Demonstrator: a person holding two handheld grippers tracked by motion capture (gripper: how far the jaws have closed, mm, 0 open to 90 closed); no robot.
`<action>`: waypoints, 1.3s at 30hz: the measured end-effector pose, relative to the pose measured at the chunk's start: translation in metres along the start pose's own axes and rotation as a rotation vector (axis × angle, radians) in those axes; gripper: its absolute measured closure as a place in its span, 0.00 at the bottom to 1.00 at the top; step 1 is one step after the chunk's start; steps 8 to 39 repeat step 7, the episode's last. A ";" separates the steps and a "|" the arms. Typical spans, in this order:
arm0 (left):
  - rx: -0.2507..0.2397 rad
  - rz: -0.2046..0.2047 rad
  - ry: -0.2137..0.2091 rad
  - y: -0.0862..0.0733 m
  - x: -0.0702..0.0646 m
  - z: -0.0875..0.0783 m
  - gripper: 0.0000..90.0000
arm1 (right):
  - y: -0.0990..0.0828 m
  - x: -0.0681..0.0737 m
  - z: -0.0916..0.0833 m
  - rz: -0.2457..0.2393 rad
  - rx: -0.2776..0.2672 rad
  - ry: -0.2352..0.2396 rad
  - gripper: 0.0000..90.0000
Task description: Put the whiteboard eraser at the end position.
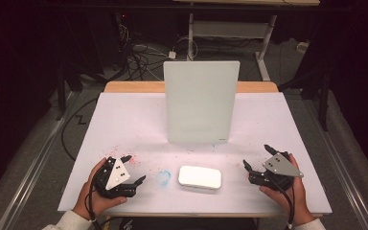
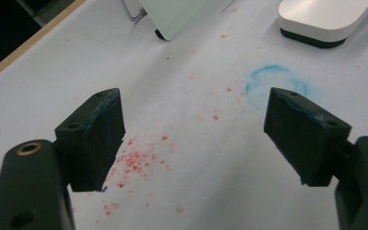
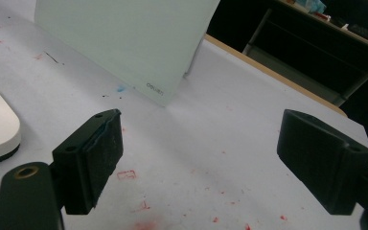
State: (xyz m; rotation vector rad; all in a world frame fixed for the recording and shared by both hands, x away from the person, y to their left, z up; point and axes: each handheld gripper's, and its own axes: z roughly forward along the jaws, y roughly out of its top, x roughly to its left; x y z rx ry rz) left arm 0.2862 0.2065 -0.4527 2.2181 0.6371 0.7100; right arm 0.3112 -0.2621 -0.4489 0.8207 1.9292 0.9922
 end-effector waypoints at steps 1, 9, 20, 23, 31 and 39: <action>0.001 0.000 0.000 0.000 0.000 0.000 0.23 | 0.000 0.001 0.000 -0.001 0.002 0.000 0.18; 0.005 0.001 -0.002 0.000 0.001 0.001 0.23 | 0.000 0.003 0.002 -0.020 0.014 -0.008 0.19; 0.005 0.001 -0.002 0.000 0.001 0.001 0.23 | 0.000 0.003 0.002 -0.020 0.014 -0.008 0.19; 0.005 0.001 -0.002 0.000 0.001 0.001 0.23 | 0.000 0.003 0.002 -0.020 0.014 -0.008 0.19; 0.005 0.001 -0.002 0.000 0.001 0.001 0.23 | 0.000 0.003 0.002 -0.020 0.014 -0.008 0.19; 0.005 0.001 -0.002 0.000 0.001 0.001 0.23 | 0.000 0.003 0.002 -0.020 0.014 -0.008 0.19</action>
